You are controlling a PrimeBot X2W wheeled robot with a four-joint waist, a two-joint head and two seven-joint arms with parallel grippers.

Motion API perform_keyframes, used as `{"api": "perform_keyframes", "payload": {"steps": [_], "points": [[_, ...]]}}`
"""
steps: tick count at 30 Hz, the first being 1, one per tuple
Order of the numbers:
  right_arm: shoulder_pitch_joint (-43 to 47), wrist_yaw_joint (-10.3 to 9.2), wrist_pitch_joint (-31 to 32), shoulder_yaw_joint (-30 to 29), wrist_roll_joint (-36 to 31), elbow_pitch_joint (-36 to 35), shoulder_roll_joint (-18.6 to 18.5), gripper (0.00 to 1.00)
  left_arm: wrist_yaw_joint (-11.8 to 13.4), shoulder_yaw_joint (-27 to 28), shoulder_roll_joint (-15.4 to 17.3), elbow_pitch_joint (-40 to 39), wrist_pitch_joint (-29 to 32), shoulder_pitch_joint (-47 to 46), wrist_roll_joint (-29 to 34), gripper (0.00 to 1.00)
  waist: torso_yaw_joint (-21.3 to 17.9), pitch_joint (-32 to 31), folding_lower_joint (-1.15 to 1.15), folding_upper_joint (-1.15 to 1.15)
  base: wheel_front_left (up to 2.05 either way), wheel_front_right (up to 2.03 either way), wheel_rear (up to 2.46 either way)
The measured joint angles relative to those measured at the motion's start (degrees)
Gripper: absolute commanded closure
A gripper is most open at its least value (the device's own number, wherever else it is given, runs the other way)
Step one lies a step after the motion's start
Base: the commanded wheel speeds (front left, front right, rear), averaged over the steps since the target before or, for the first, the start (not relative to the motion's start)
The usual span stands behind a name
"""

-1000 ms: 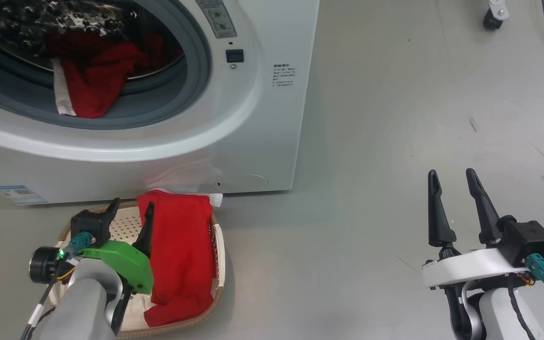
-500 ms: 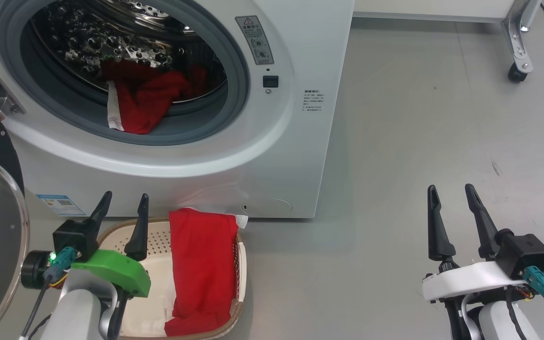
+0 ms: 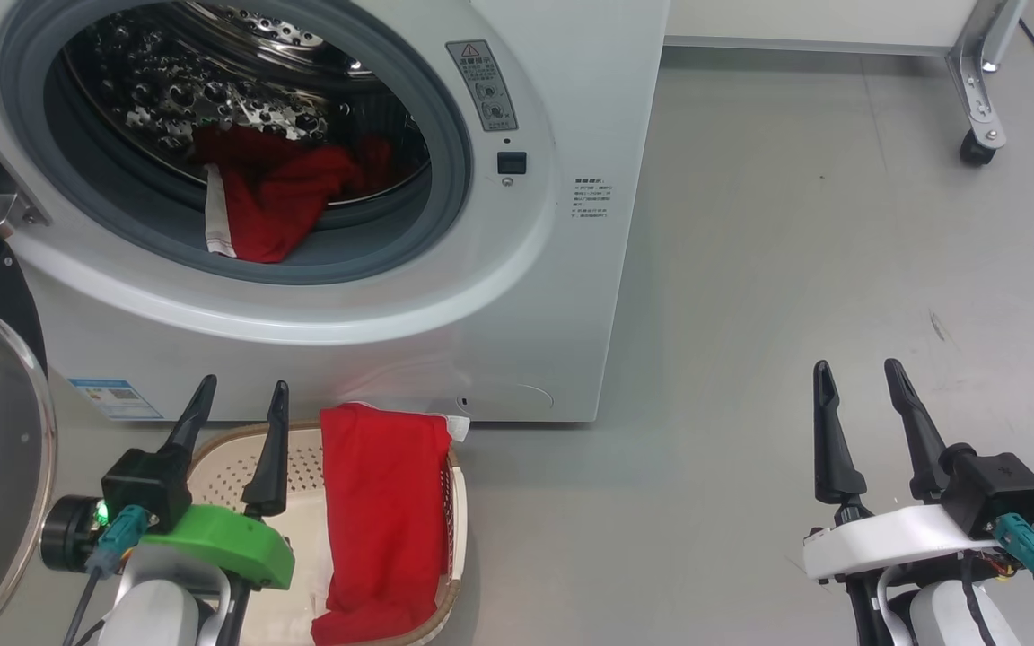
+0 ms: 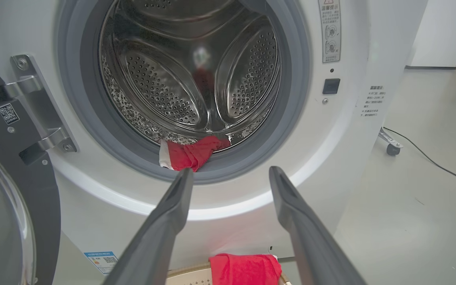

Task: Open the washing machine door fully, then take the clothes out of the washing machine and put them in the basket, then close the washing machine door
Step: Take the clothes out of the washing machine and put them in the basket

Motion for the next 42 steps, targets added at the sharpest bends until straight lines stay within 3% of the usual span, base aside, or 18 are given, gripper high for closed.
{"api": "perform_keyframes", "payload": {"steps": [30,42], "points": [[0.09,0.02,0.0,0.29,-0.01,-0.47,0.01,0.0,0.07,1.09,-0.85,-6.1,0.0,4.93,0.98,0.0,-1.08,0.89,0.0,0.0,0.0,0.0,0.0],[0.12,0.18,0.0,1.16,-0.48,-1.93,0.01,0.0,0.12,1.82,-0.94,-8.46,0.0,5.09,1.48,0.0,-1.61,4.79,0.0,0.0,0.0,0.0,0.0]]}}
